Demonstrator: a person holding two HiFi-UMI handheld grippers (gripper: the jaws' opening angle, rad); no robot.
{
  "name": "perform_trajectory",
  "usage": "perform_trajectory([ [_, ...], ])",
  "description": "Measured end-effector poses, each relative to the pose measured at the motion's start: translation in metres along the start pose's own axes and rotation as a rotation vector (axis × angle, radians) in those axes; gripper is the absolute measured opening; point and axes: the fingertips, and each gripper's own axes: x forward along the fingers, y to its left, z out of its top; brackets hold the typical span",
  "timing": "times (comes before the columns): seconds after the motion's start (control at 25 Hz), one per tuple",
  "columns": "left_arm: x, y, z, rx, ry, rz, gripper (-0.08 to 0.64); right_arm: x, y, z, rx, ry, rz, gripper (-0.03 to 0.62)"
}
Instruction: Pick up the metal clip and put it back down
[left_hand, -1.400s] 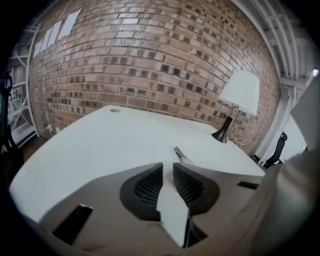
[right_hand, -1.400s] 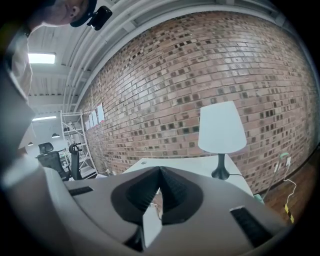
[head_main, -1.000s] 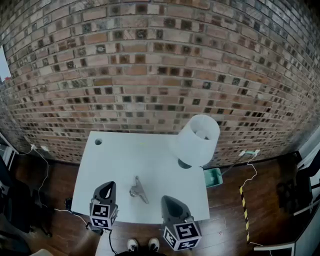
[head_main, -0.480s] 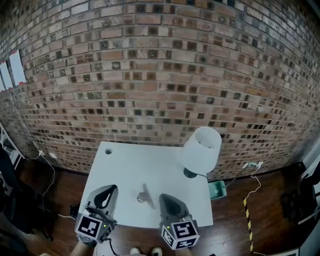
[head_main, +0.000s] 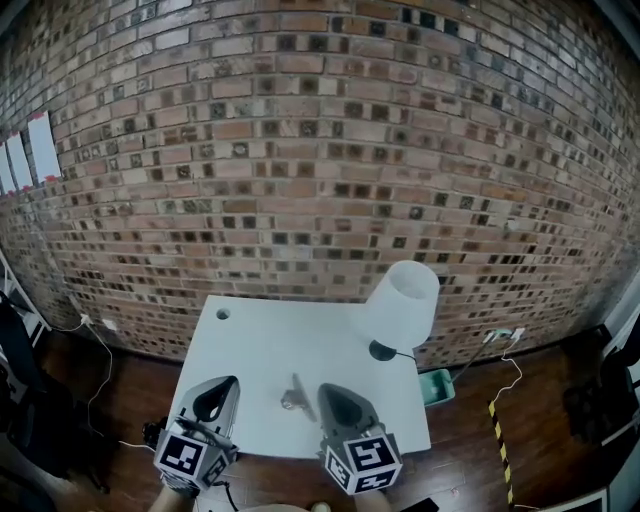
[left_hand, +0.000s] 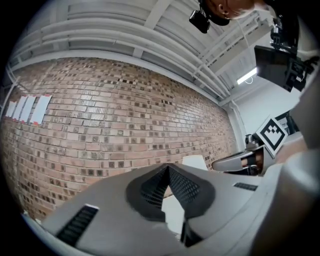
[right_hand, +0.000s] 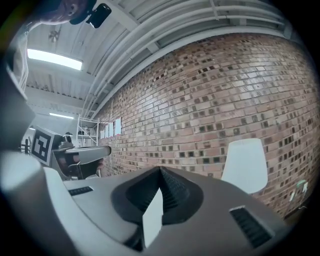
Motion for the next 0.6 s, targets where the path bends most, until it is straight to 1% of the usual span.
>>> perform_trajectory([
  [0.16, -0.009, 0.003, 0.005, 0.006, -0.004, -0.015, 0.014, -0.001, 0.014, 0.011, -0.022, -0.011, -0.004, -0.017],
  [0.32, -0.018, 0.009, 0.007, 0.054, -0.013, -0.005, 0.014, -0.004, 0.022, 0.013, -0.044, -0.003, -0.026, -0.017],
  [0.44, -0.025, 0.007, 0.005, 0.080, -0.017, -0.048, 0.014, -0.009, 0.031, 0.009, -0.037, 0.004, -0.054, -0.017],
  [0.6, -0.037, 0.007, 0.000, 0.066, 0.000, -0.080, 0.014, -0.020, 0.044, 0.008, -0.034, -0.004, -0.078, -0.017],
])
